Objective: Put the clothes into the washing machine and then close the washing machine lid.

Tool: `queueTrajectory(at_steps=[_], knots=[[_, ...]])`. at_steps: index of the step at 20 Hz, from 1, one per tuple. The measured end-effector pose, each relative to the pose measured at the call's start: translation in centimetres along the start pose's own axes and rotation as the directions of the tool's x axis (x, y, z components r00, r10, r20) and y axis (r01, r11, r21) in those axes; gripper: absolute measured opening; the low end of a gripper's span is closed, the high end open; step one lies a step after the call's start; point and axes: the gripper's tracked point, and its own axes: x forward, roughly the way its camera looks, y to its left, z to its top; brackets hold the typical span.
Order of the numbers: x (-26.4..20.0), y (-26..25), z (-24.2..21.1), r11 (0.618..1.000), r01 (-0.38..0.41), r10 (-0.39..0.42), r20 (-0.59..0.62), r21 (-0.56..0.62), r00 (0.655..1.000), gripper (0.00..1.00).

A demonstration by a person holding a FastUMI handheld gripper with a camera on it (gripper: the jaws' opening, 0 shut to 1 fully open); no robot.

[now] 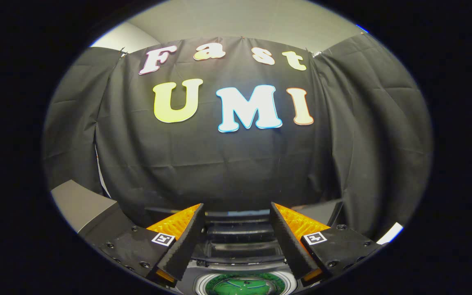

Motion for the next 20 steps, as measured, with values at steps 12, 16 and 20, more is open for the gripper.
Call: queueTrajectory(at_steps=[12, 16, 20], knots=[[3.0, -0.6, -2.0, 1.0, -0.007, 0.007, -0.147, 0.007, 0.989, 1.0], [1.4, -0.6, -2.2, 1.0, -0.023, 0.023, -0.138, 0.001, 0.99, 1.0], [-0.6, -0.7, -2.7, 1.0, -0.027, 0.027, -0.132, -0.002, 0.991, 1.0]])
